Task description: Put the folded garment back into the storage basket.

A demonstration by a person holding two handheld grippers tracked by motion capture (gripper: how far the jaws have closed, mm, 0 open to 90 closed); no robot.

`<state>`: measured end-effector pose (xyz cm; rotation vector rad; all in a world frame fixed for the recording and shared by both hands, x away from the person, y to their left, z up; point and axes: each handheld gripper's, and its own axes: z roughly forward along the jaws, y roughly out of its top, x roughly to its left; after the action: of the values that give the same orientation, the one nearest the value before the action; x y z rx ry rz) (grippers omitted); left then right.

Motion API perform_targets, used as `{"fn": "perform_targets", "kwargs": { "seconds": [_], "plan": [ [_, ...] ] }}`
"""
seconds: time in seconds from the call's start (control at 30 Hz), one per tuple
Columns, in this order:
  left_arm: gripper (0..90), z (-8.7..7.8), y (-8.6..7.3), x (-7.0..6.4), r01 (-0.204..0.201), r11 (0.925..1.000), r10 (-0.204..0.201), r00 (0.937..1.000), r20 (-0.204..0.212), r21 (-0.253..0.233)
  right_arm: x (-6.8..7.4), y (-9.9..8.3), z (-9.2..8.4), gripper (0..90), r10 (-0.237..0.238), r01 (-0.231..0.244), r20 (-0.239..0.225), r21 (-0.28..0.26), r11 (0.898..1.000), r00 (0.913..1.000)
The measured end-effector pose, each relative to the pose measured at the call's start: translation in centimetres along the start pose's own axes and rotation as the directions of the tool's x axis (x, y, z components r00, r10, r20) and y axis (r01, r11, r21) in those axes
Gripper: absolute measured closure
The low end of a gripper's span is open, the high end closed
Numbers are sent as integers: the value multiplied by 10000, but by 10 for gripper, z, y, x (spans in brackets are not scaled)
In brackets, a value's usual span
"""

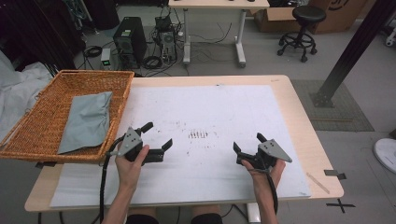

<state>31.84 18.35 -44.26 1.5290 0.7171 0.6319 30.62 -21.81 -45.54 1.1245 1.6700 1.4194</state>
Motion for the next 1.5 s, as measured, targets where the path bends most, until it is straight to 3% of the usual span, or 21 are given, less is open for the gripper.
{"fn": "perform_targets", "kwargs": {
  "seconds": [0.1,0.23,0.37,0.43,0.67,0.73,0.8,0.9,1.13,1.5],
  "plan": [
    [20,2,-13,1,256,9997,-255,9993,-257,20,-1,-2,0,27,0,0,43,-83,10000,10000],
    [25,5,-22,0,307,9995,-307,9991,-304,0,0,-3,0,28,24,-24,5,-156,9999,10000],
    [25,5,-33,-2,-17,9998,27,9988,-493,204,0,-4,-1,38,-162,164,76,-192,9997,9998],
    [31,3,-34,-3,25,10000,-28,9980,-630,-43,-1,-4,-2,38,-177,180,113,-250,9995,9998],
    [31,3,-34,-2,85,10000,-88,9980,-625,-49,-7,-19,0,42,60,-49,343,-323,9995,9994],
    [31,3,-34,-1,181,9998,-184,9981,-594,-61,-6,-20,-2,60,69,-37,524,-607,9981,9986],
    [31,3,-34,-1,226,9997,-230,9980,-583,-65,-6,-21,-3,53,288,-227,787,-770,9968,9965],
    [31,3,-34,-1,243,9997,-246,9979,-591,-54,-8,-20,-2,37,564,-516,767,-642,9966,9955],
    [35,3,-34,-1,292,9996,-294,9978,-595,-38,-5,-20,-1,55,185,-134,929,-552,9984,9955],
    [48,4,-34,0,470,9989,-465,9973,-575,71,-3,-19,1,71,5,26,1002,-310,9995,9950]
  ]
}}
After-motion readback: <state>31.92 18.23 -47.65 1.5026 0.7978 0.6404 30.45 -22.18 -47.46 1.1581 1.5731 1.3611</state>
